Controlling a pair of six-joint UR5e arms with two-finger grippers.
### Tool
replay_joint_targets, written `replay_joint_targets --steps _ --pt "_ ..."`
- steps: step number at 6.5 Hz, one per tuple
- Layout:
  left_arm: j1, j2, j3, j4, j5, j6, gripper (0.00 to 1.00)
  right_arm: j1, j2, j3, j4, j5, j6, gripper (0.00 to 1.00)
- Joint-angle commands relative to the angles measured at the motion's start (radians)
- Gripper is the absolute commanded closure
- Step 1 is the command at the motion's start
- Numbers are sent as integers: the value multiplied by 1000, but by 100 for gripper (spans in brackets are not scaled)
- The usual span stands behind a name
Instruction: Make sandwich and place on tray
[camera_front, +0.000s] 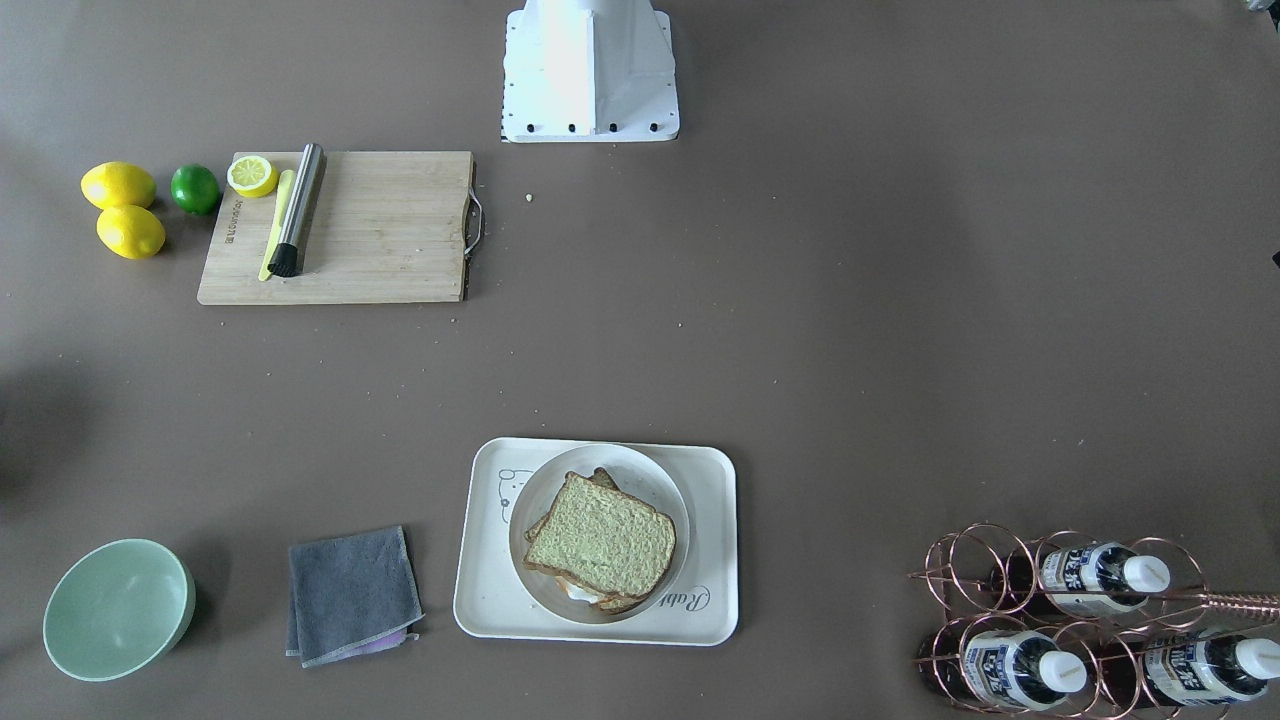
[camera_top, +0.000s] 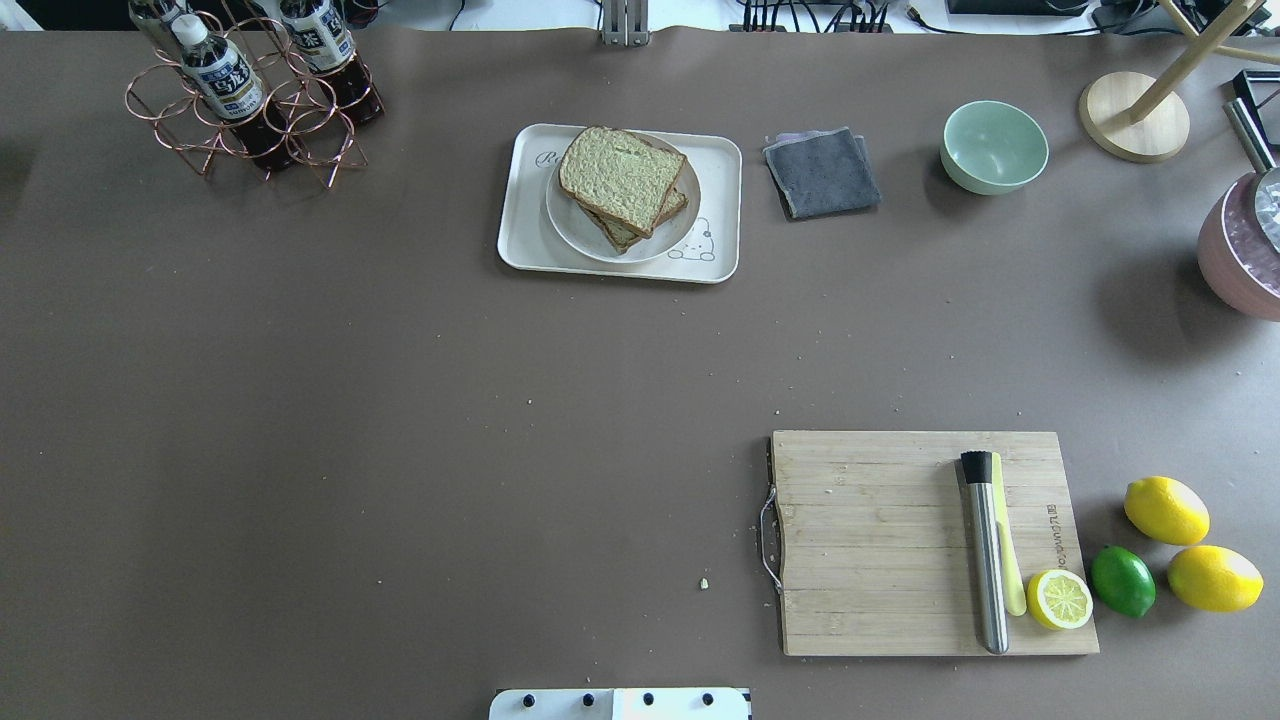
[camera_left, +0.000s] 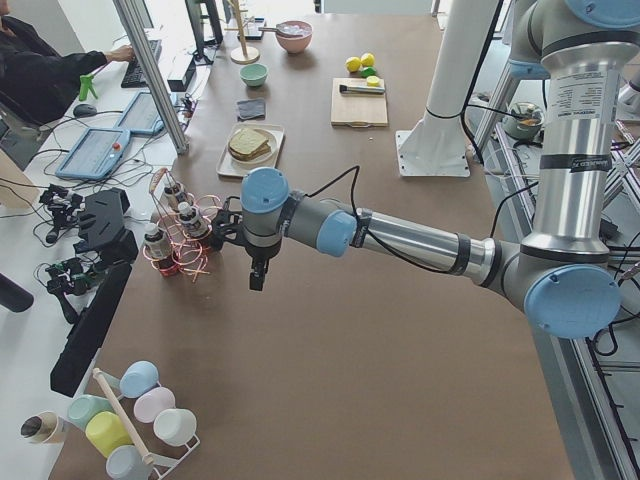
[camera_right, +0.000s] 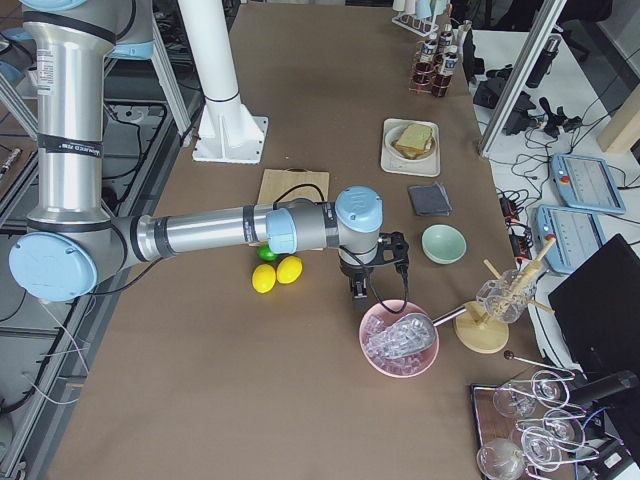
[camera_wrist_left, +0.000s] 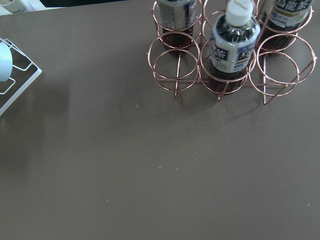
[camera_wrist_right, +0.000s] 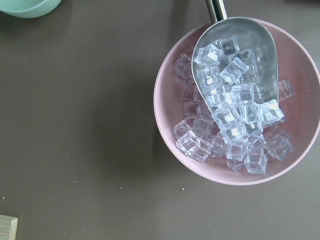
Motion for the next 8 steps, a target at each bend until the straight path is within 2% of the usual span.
replay_joint_targets --steps 1,4,5,8 --pt "-57 31 6 -32 -56 11 2 2 1 -12 3 -1 1 1" --pt "-62 94 11 -68 2 68 2 2 4 -10 3 -4 3 1" --pt "-62 106 3 -75 97 68 2 2 7 -10 3 -4 3 1" --pt "-48 105 0 -67 231 77 2 2 2 -9 3 -11 1 1"
